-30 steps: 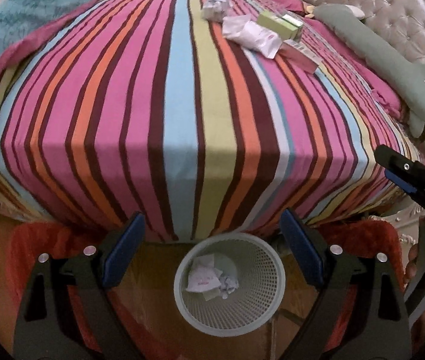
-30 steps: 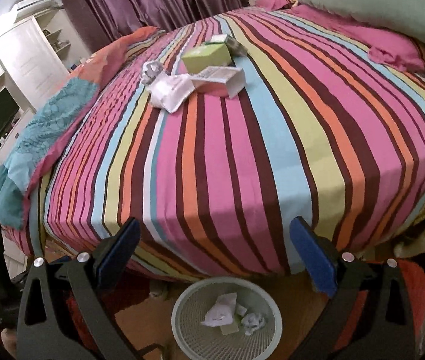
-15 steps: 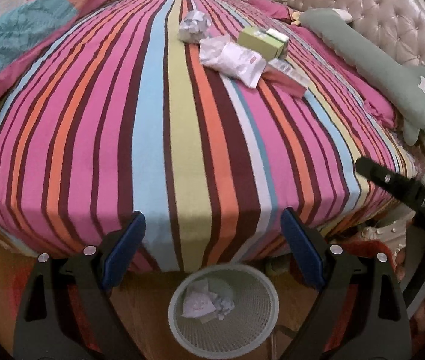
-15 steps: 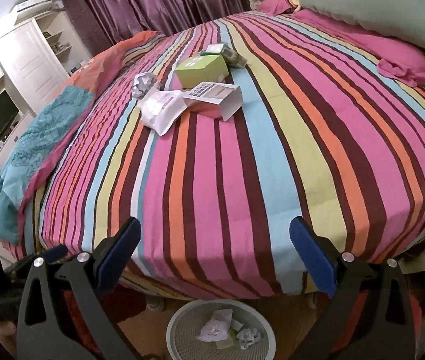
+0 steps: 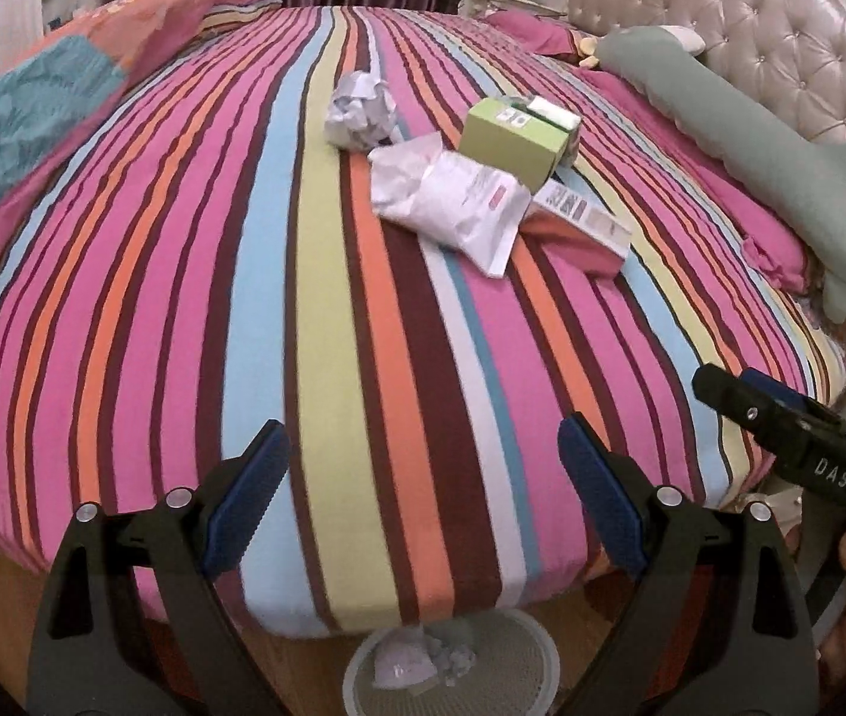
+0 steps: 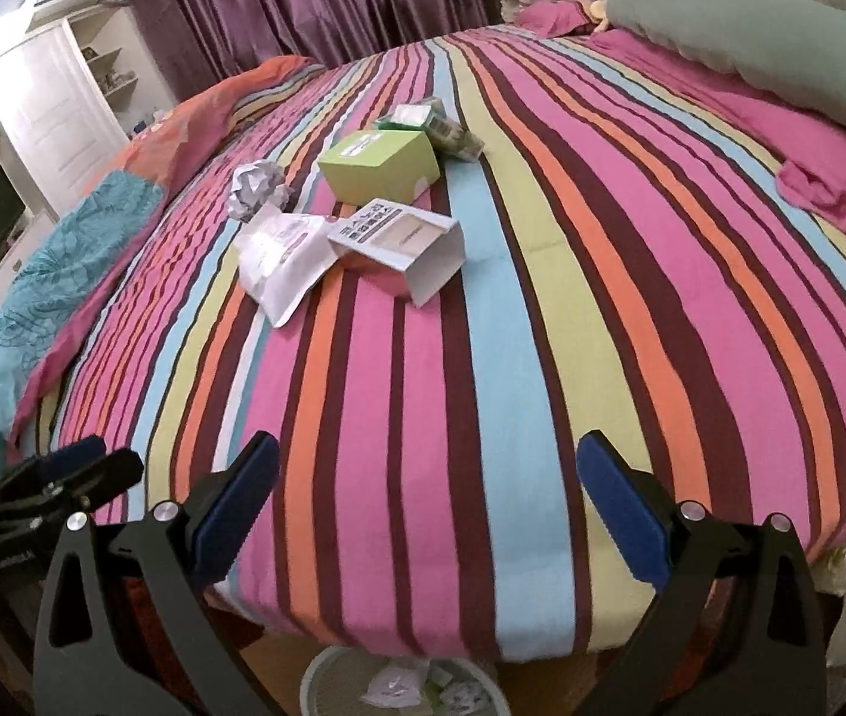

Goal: Collect trash
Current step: 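Lift both tools from the wastebasket back toward the bed, then grasp the white disposable packet with left tool while right tool grasps the white COSNORI box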

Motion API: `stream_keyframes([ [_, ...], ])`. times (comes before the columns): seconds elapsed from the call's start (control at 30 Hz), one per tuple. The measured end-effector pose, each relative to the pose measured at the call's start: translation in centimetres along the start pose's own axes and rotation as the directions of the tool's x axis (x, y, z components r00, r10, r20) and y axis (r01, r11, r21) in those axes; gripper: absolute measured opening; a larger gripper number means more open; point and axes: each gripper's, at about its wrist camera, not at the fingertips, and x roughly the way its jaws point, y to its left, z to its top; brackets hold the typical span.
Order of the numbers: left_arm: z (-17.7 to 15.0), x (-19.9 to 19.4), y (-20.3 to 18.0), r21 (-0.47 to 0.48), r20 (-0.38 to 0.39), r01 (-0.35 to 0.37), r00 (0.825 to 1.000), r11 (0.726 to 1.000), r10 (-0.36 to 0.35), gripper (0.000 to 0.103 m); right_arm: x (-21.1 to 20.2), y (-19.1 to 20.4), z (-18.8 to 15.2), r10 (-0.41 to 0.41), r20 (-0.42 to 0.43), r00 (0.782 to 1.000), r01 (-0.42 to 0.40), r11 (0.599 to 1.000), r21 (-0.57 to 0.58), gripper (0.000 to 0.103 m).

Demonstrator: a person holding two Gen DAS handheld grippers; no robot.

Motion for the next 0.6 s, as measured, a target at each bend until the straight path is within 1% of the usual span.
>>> stream_keyframes([
  [0.2, 2.4, 2.4, -0.5, 0.022, -0.010, -0.014, 1.000, 1.000, 0.014, 0.089, 2.0, 0.0, 1.9, 0.001, -0.027, 1.000, -0.003, 0.998, -0.057, 0.095],
  [0.33, 4.1, 3.8, -0.6, 0.043, -0.013, -0.026, 1.000, 0.999, 0.027, 0.089, 3.1, 0.1, 3.5, -0.015, -0.024, 1.000, 0.012, 0.994, -0.104, 0.095],
  [0.5, 6.6, 5.5, -0.5, 0.062, -0.021, -0.047, 0.999, 0.997, 0.048, 0.089, 4.5, 0.7, 5.1, -0.035, -0.015, 0.999, 0.031, 0.981, -0.194, 0.095],
  [0.6, 7.6, 6.2, -0.6, 0.073, -0.026, -0.048, 0.998, 0.996, 0.050, 0.089, 5.4, 1.0, 6.0, -0.033, -0.021, 0.999, 0.028, 0.974, -0.224, 0.095],
])
